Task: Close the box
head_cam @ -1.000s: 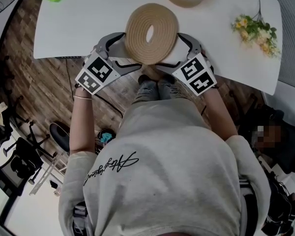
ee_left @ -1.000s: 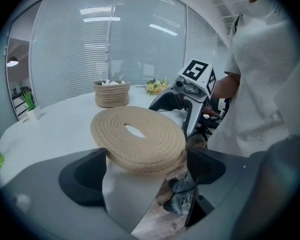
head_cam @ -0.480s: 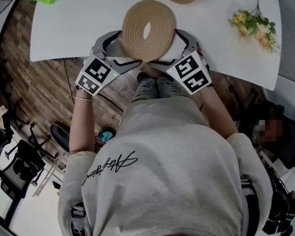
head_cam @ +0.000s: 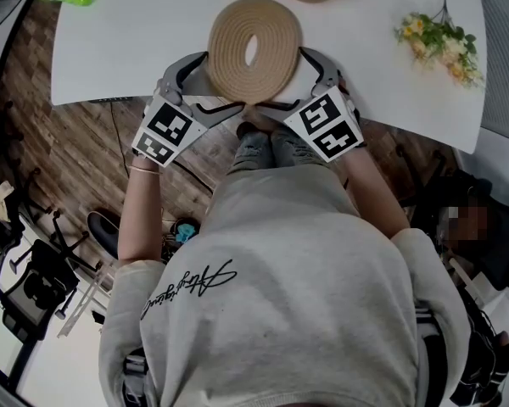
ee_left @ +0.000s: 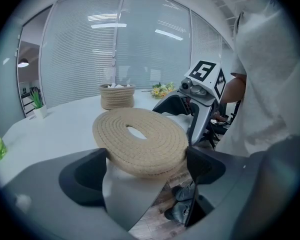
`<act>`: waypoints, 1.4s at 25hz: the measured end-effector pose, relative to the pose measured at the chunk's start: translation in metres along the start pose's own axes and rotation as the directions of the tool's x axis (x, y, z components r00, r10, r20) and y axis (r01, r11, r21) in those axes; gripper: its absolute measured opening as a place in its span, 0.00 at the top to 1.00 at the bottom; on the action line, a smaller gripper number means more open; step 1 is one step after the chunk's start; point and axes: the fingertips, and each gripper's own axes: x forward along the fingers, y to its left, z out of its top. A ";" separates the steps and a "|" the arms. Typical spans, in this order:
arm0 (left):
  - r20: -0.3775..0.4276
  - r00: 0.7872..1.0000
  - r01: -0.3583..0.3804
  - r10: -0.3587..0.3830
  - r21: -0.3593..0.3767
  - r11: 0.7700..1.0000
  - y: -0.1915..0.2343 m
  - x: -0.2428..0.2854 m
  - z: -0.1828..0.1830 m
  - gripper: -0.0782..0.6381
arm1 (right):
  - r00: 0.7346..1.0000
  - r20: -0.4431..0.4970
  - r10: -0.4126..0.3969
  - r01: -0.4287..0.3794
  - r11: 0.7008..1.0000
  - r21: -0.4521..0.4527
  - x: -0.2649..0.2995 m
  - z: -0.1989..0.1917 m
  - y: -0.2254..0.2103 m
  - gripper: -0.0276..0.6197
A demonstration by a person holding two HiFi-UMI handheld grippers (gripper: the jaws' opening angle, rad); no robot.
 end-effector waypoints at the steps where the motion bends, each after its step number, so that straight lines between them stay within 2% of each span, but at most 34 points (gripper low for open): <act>1: 0.000 1.000 -0.003 0.003 0.000 1.000 0.000 0.000 0.000 0.22 | 1.000 0.000 0.002 -0.002 1.000 0.000 0.000 0.000 0.000 0.05; 11: -0.014 0.998 -0.057 0.058 0.065 0.996 -0.003 0.005 -0.004 0.19 | 1.000 -0.008 0.001 -0.001 1.000 -0.002 0.002 -0.002 0.001 0.04; 18: -0.025 0.997 -0.076 0.078 0.062 0.995 -0.002 0.008 -0.005 0.19 | 1.000 -0.013 -0.013 0.013 1.000 0.000 0.005 -0.001 0.000 0.04; 25: -0.017 0.996 -0.089 0.090 0.046 0.995 -0.003 0.007 -0.001 0.19 | 0.999 0.035 -0.030 0.031 1.000 -0.004 0.000 0.003 -0.001 0.05; 30: -0.025 0.993 -0.114 0.117 0.090 0.989 -0.003 0.004 0.007 0.19 | 0.998 0.062 -0.030 0.029 0.999 0.014 -0.006 0.005 -0.005 0.05; 35: -0.027 0.991 -0.129 0.133 0.099 0.987 -0.006 -0.003 0.016 0.20 | 0.997 0.078 -0.028 0.027 1.000 0.008 -0.015 0.012 -0.003 0.05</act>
